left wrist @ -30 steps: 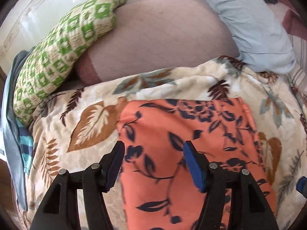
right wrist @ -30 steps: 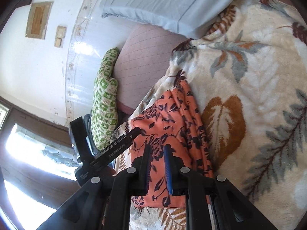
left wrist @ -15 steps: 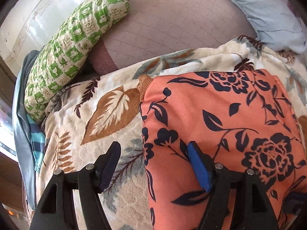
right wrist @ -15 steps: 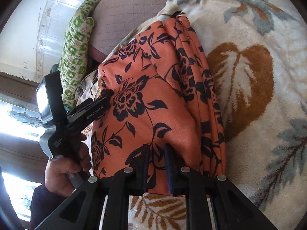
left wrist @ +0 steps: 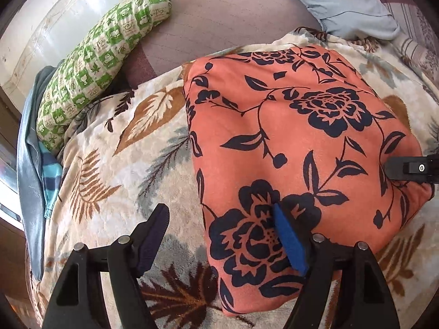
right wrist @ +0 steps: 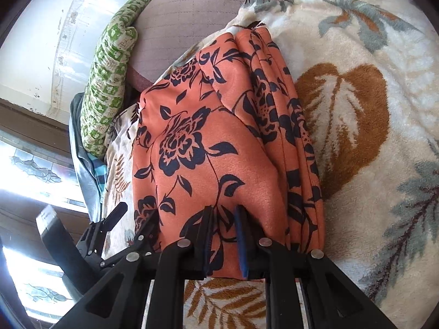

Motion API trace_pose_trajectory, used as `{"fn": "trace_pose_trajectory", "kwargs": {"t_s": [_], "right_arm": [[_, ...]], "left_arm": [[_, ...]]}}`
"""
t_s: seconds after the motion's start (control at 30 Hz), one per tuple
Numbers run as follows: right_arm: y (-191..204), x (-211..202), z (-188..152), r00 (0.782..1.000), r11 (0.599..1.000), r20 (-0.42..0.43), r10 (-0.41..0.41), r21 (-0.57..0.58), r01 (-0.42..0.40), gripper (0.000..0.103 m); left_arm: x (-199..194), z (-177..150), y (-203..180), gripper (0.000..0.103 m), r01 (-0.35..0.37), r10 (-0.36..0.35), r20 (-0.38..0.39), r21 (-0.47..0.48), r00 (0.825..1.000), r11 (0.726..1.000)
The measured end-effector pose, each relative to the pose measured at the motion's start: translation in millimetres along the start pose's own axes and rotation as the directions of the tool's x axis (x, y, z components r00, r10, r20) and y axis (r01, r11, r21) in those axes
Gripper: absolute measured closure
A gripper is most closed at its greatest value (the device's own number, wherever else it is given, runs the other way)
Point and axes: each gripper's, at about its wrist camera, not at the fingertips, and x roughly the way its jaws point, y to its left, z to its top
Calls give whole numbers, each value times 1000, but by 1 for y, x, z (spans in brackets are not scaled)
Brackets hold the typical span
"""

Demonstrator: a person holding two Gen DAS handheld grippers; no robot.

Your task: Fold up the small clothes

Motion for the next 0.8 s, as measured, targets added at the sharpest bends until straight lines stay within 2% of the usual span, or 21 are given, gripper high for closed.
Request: {"fn": "trace_pose_trajectory", "kwargs": {"t_s": [0.13,0.27,0.33,0.4,0.5,0.63,0.8], "right_arm": [[0,-1,-3,999,1000,32,-7,10,7,84],[3,-2,-13,996,999,83,-45,-4,45,84],[7,-3,-21,990,996,127,-65,-47,72,84],[11,-4,-28,982,991,161,-95,-75,108,84],[17,-7,-37,975,987,172,-139,-57,151,84],[28,-28,-47,965,990,224,-134,-5,139,84],[62,-67,-80,927,975,337,-163,-88,203,84]], "left_arm": [[-12,-13,-6,25,-33,32,35,30,999,999],[-34,-28,-2,25,-22,24,60,-21,998,1000],[-54,-34,4,25,-19,23,101,-37,995,999],[-76,-40,12,25,-35,40,146,-38,988,999],[-111,-47,31,25,-52,66,218,-70,974,996],[-145,-57,57,25,-56,91,286,-130,954,990],[-164,-70,78,25,-14,91,344,-219,935,976]]}}
